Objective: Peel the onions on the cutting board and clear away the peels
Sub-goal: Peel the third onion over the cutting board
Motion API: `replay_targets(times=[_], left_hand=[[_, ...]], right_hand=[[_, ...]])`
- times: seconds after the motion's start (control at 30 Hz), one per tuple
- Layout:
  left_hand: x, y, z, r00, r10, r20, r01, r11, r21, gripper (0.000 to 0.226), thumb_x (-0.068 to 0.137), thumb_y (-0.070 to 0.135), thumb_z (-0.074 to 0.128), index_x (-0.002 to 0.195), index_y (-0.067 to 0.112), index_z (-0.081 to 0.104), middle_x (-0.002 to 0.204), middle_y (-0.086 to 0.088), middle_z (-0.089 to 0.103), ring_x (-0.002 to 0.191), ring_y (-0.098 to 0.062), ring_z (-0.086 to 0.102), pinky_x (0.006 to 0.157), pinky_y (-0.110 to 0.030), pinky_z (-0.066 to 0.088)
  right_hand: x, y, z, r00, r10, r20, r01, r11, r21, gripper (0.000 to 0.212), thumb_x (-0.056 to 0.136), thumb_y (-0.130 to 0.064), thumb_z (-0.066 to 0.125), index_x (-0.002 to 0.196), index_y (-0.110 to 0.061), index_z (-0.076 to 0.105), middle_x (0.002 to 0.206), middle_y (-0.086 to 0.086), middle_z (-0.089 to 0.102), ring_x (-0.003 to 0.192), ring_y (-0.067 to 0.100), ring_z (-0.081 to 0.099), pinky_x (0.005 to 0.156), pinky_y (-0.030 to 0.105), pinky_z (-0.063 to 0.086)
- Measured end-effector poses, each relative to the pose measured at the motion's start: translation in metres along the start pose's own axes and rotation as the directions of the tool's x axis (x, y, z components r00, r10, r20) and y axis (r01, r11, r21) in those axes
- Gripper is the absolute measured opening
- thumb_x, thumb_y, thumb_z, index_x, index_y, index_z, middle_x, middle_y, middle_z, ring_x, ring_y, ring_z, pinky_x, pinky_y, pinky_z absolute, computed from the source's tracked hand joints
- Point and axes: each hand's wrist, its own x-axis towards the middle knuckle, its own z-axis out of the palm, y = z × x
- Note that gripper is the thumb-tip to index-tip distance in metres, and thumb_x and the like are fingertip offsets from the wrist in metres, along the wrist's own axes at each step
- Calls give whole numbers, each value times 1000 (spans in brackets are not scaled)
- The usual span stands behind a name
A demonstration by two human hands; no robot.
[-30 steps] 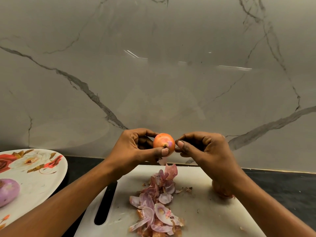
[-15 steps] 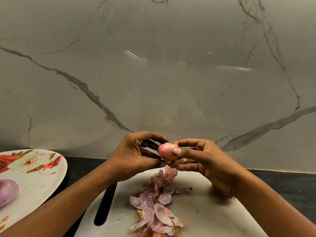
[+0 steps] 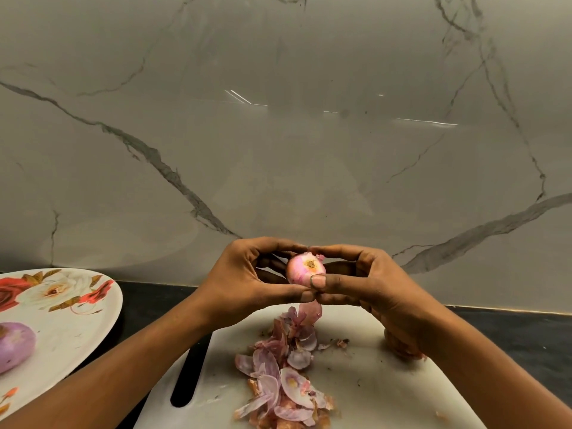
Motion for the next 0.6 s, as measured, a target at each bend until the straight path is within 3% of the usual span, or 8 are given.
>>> replay_targets(times=[0.2,0.43,0.6], left_hand=[[-2,-3,3,999,13,41,-15,998,68,56,70,19,94,123,20,74,112,8,77,101,-18,78,81,-34,66],[-1,1,0,999,-29,39,30,999,-21,60,65,24,95,122,20,74,114,2,77,103,-25,77,82,-44,66],[-1,3,-2,995,-80,53,85,991,-99,60,66,14,94,122,16,74,115,-3,77,102,-28,78,82,-45,66]], right_hand=[[0,3,2,1000,10,-24,-12,996,-87,40,87,-6,81,126,-13,74,104,12,82,96,32,80,86,36,66],[2,2,0,998,-25,-61,21,997,-77,30,96,5,67,119,-11,77,103,10,82,94,28,81,77,29,66],[1,1,1,995,-52,-87,43,994,-102,31,98,6,63,108,-20,80,98,9,83,88,26,81,72,26,65]])
